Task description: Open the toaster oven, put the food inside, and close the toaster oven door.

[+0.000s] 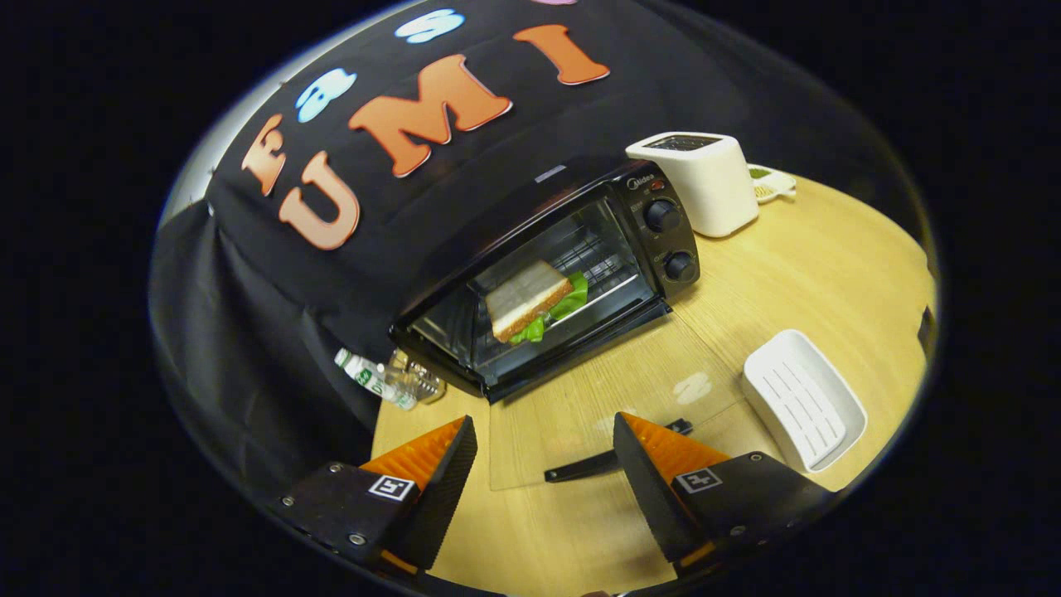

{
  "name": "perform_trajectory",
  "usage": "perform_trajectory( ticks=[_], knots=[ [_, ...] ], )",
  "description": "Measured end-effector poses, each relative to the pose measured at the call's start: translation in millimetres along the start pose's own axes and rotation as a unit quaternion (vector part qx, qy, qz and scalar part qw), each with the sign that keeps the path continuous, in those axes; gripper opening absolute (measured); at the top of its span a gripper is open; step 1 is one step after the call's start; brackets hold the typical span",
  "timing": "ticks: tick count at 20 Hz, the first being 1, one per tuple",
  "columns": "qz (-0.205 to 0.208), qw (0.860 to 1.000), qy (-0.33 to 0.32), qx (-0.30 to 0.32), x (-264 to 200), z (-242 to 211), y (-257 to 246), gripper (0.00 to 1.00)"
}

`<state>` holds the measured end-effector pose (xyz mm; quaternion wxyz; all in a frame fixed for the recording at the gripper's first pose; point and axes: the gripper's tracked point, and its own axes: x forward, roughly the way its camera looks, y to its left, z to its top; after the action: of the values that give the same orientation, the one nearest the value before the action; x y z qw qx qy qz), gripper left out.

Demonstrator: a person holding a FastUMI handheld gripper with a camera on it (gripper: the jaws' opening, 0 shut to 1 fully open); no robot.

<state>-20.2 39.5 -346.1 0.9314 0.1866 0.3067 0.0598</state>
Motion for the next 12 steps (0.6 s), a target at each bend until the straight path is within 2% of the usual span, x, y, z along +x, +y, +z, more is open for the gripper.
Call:
perform_trajectory(
  ticks=[5,8,12],
  knots=[
    [-0.038,0.993,0.041,-0.105,-7,-45,-20,0.98],
    [-0.049,0.988,0.084,-0.121,-6,-73,-31,0.99],
    [-0.09,0.976,0.111,-0.166,7,-89,-48,0.99]
  ],
)
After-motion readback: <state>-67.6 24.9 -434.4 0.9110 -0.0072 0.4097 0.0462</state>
